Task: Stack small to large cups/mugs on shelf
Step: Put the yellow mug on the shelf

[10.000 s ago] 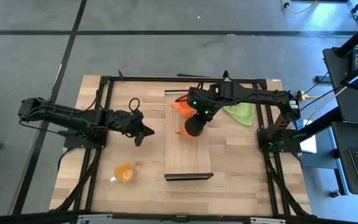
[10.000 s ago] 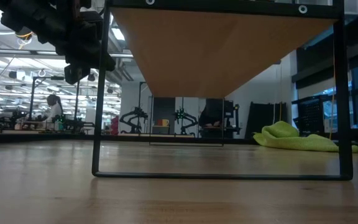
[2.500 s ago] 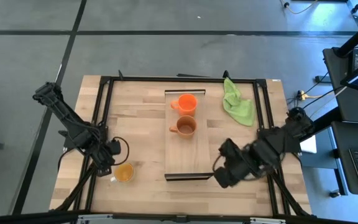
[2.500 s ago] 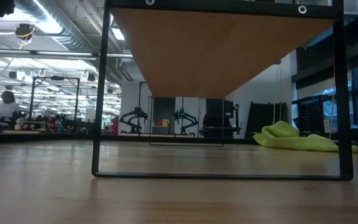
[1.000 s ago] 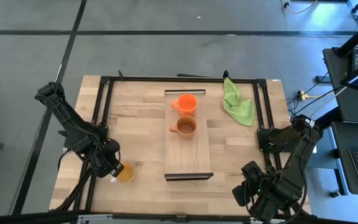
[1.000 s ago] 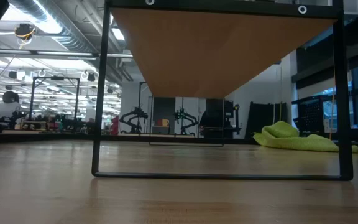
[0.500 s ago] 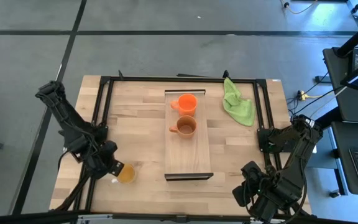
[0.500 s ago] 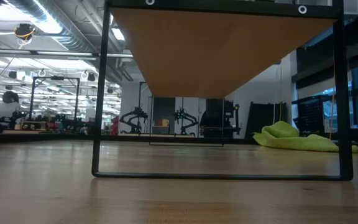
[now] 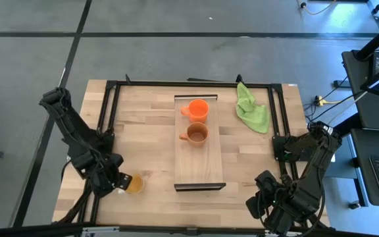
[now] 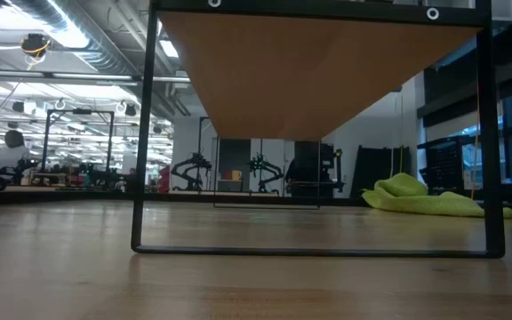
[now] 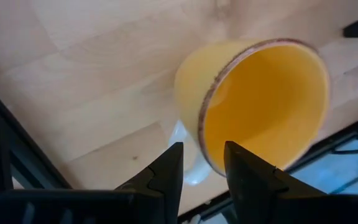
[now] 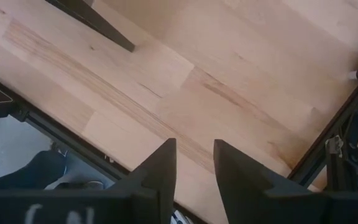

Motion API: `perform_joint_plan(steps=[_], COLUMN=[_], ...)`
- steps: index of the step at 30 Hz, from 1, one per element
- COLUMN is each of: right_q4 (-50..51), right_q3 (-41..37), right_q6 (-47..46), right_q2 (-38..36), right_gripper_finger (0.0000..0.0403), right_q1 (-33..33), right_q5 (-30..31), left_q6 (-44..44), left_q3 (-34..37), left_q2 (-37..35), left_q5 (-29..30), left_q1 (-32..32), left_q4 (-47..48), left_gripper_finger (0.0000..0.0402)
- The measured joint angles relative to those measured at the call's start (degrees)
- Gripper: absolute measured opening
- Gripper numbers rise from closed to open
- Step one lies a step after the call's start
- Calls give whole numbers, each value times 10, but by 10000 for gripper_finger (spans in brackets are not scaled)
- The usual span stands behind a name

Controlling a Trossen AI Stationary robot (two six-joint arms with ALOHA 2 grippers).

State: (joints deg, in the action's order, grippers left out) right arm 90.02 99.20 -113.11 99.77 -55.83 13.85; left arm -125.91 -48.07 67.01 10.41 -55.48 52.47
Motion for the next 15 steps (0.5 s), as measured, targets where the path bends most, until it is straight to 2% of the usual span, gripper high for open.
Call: perform_joint_plan(steps=[15], right_q4=[0], right_q3=[0], right_q6=[20], right_q2=[0], right_gripper_finger=[108], right_q1=[0], right_q5=[1], left_q6=[2], left_q3=[0], left_q2=[76], left_q5=[19], left_q1=[20], left_q4=[-31], left_gripper_finger=[110])
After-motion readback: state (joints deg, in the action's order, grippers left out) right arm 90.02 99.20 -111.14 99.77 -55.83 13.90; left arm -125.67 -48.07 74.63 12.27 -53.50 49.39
